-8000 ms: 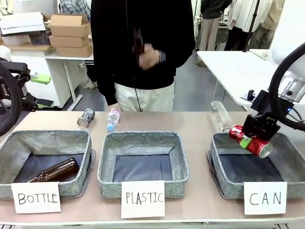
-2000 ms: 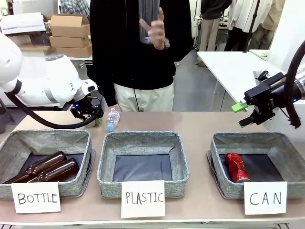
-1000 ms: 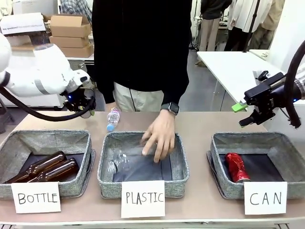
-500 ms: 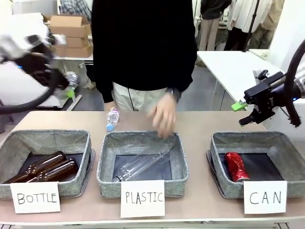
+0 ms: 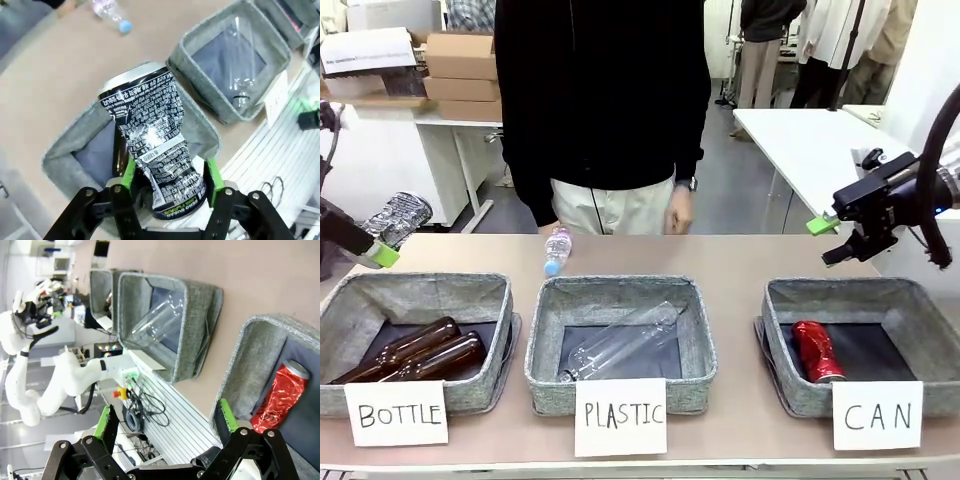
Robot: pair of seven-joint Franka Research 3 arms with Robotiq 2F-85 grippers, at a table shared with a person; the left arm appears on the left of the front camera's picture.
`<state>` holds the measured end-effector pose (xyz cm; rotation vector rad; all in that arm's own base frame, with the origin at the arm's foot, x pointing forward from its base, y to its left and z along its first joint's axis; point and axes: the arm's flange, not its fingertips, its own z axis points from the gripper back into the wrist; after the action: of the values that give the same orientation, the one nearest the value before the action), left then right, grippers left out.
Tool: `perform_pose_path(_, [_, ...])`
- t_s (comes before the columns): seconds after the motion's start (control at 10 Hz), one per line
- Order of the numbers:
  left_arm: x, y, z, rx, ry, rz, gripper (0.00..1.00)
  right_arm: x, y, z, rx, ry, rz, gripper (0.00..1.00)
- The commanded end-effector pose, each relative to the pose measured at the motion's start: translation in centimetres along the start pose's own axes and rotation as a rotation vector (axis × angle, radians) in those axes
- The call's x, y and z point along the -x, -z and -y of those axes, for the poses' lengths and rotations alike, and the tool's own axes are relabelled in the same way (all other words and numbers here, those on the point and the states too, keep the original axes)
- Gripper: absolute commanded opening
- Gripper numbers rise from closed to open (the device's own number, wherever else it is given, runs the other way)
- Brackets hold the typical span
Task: Sort the can waste into the basket.
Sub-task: Pick up the can waste from the table and place it in the right Fabric basket.
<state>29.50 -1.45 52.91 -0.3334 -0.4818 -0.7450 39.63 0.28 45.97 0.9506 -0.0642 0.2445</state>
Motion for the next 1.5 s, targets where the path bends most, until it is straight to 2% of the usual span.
perform_pose_path(0.0, [-2.8, 0.3, -0.4, 0.023, 0.009, -0.013, 0.0, 0.0, -0.1, -0.3, 0.013, 0.02, 0.0, 1.0])
perform_pose_path(0.1, [0.0, 0.0, 0.0, 0.0, 0.0, 0.0, 0.62, 0.0, -0.1, -0.3, 0.013, 0.02, 0.0, 1.0])
perform_pose_path(0.2, [-3.7, 5.7, 0.2, 0.169, 0.232, 0.014, 0.62, 0.0, 0.0, 0.0, 0.0, 0.0, 0.0, 1.0])
perform_pose_path(0.3, [-9.7, 10.9, 2.7, 0.289, 0.452, 0.006, 0.62, 0.9, -2.7, -1.1, 0.045, 0.001, 0.059, 1.0])
perform_pose_path(0.4, [-16.3, 15.2, 7.6, 0.426, 0.702, 0.007, 0.62, 3.1, -6.5, -0.6, 0.078, 0.019, 0.16, 1.0])
perform_pose_path(0.6, [-24.3, 20.1, 17.6, 0.495, 1.05, -0.054, 0.62, 10.2, -13.7, 2.8, 0.122, 0.147, 0.348, 1.0])
perform_pose_path(0.7, [-27.0, 21.4, 22.4, 0.527, 1.171, -0.057, 0.62, 14.4, -16.0, 4.9, 0.164, 0.236, 0.399, 1.0])
perform_pose_path(0.8, [-29.9, 22.6, 27.4, 0.569, 1.275, -0.057, 0.62, 18.4, -17.0, 7.2, 0.151, 0.31, 0.43, 1.0])
perform_pose_path(0.9, [-31.8, 24.1, 31.6, 0.608, 1.338, -0.045, 0.62, 21.1, -17.0, 8.9, 0.134, 0.364, 0.45, 1.0])
perform_pose_path(1.0, [-32.7, 25.7, 35.3, 0.552, 1.402, -0.003, 0.62, 23.3, -16.7, 10.3, 0.101, 0.405, 0.466, 1.0])
perform_pose_path(1.1, [-32.8, 27.9, 38.5, 0.568, 1.447, 0.046, 0.62, 24.7, -17.1, 11.0, 0.081, 0.412, 0.495, 1.0])
perform_pose_path(1.2, [-32.9, 30.4, 40.8, 0.454, 1.474, 0.116, 0.62, 26.0, -17.5, 11.1, 0.05, 0.416, 0.553, 1.0])
perform_pose_path(1.3, [-33.6, 33.2, 42.1, 0.329, 1.425, 0.147, 0.62, 25.0, -17.3, 11.3, 0.116, 0.409, 0.489, 1.0])
perform_pose_path(1.4, [-34.4, 35.6, 42.7, 0.277, 1.333, 0.103, 0.62, 25.0, -17.3, 11.3, 0.116, 0.409, 0.489, 1.0])
